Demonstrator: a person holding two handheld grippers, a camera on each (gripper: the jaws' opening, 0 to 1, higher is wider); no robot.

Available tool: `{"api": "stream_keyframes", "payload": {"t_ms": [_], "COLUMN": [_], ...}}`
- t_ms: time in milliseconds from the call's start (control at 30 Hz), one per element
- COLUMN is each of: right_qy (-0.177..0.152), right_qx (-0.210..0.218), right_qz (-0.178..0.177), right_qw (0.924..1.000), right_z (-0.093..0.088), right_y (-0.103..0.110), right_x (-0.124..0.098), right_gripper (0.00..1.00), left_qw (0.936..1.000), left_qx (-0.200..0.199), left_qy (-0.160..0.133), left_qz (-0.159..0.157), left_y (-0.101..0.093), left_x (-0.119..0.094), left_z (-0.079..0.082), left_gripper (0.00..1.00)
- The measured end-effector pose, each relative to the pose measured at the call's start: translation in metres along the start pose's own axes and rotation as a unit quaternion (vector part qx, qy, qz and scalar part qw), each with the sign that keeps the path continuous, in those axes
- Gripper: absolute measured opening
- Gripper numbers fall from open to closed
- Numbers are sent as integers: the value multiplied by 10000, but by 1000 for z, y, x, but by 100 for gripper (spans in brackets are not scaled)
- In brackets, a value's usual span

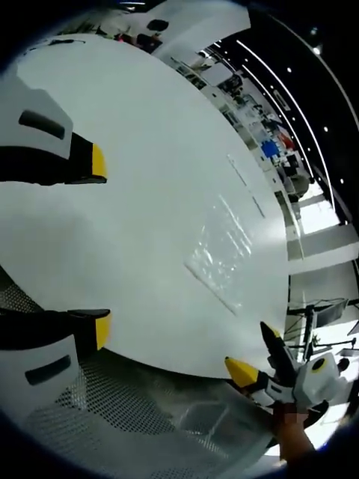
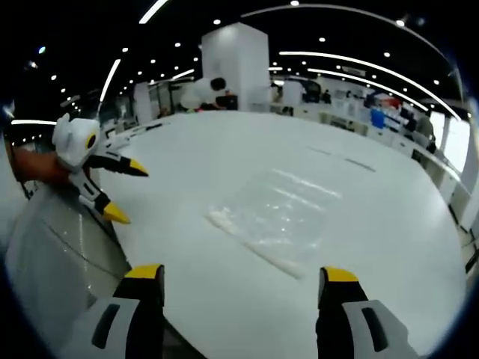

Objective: Open the resealable bag by pulling the two sides of the seal apart until the entire bag opening is separated and visibly accessible.

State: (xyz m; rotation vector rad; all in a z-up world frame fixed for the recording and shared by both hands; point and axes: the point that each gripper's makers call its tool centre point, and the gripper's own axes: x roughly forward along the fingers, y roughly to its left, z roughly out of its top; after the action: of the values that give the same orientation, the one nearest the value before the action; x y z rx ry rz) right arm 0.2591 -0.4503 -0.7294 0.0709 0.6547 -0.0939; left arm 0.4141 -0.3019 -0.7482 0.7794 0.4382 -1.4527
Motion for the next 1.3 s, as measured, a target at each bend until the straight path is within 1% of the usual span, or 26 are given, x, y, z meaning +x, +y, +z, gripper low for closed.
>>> {"api": "stream_keyframes", "payload": {"t_ms": [233,467,600,900,1067,1200,1300], "right_qy": [-64,-7,65,-17,-80,-70,-125], "right_qx": [-31,-101,-184,-49,49,215,244], "right_qz": [-51,-44,-50,-110,-147,-111,-151], "right_qw": [10000,9999,9998,9999,9998,9997,9995], "right_z": [2,1,-1,1,2,-1,1], "right_y": [-2,-2,-2,-6,-9,-10,-11], "right_x": [-2,-2,-2,-4,-4,-2,-3], "right_gripper": [83,83,81,81,82,88,88], "left_qw": [10000,9999,9999,9998,9995,9991,9985], "left_qx": [19,-105,-100,-136,-238,-341,-451], "left_qy": [-6,-60,-71,-74,-114,-104,-211], "left_qz": [-68,-93,-81,-102,-164,-213,-245], "left_y": [-4,-3,-2,-3,-5,-7,-7], "left_x": [0,-2,-2,-2,-1,1,1], "left_z": [1,3,3,3,4,3,7], "left_gripper": [67,68,68,69,73,79,81]}}
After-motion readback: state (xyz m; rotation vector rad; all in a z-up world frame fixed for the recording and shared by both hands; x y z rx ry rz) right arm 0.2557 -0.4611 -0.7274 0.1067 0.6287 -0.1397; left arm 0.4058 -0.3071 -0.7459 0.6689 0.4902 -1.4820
